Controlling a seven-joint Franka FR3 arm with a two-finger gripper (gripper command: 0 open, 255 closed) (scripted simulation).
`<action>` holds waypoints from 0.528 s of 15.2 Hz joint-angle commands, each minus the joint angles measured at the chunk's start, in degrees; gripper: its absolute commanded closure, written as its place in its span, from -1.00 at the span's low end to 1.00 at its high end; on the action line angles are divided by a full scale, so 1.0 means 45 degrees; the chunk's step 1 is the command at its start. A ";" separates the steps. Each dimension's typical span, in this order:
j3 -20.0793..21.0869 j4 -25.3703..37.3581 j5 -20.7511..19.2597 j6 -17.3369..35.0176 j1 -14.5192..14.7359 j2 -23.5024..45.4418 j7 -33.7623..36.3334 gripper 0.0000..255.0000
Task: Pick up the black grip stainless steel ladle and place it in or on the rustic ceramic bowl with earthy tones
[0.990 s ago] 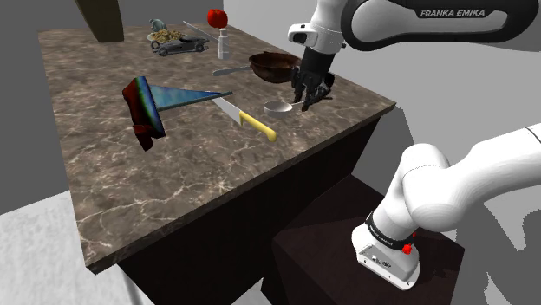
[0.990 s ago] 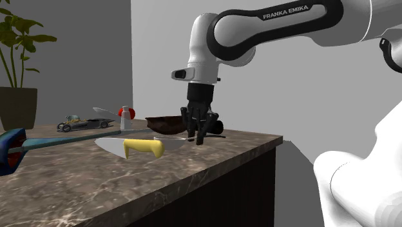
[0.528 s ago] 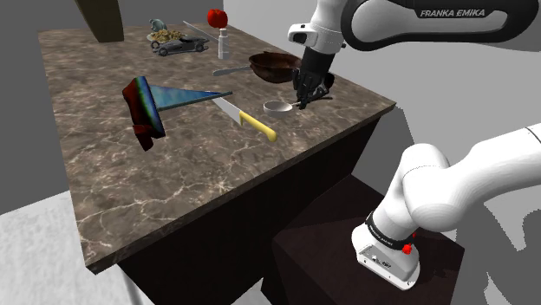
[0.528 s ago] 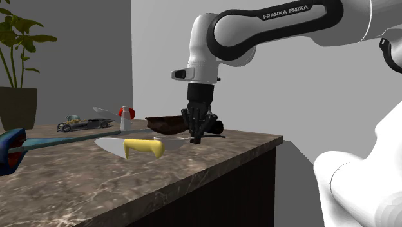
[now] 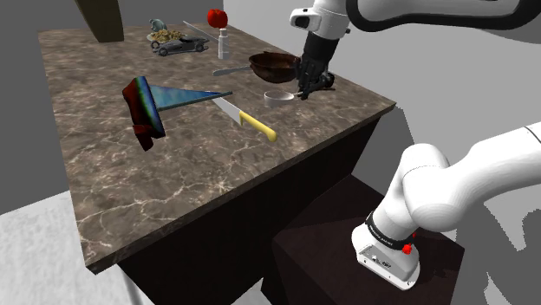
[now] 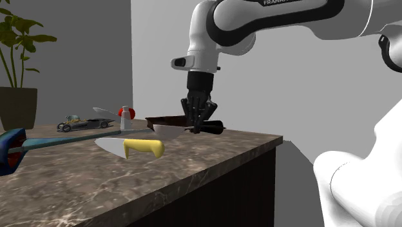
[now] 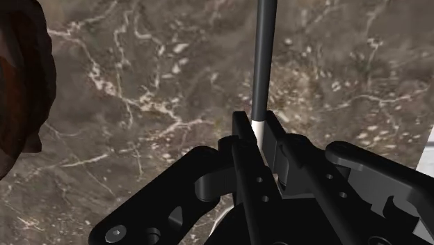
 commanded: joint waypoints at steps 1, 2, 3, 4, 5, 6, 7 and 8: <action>0.0030 0.0361 0.0029 -0.0332 0.0013 0.0032 -0.0020 1.00; 0.0043 0.0556 0.0045 -0.0493 0.0022 0.0066 -0.0029 1.00; 0.0056 0.0753 0.0060 -0.0654 0.0030 0.0102 -0.0039 1.00; 0.0069 0.0953 0.0076 -0.0814 0.0038 0.0142 -0.0049 1.00; 0.0081 0.1154 0.0091 -0.0974 0.0047 0.0183 -0.0059 1.00; 0.0093 0.1358 0.0106 -0.1134 0.0054 0.0227 -0.0070 1.00; 0.0105 0.1564 0.0121 -0.1293 0.0063 0.0274 -0.0080 1.00; 0.0115 0.1772 0.0135 -0.1453 0.0071 0.0323 -0.0091 1.00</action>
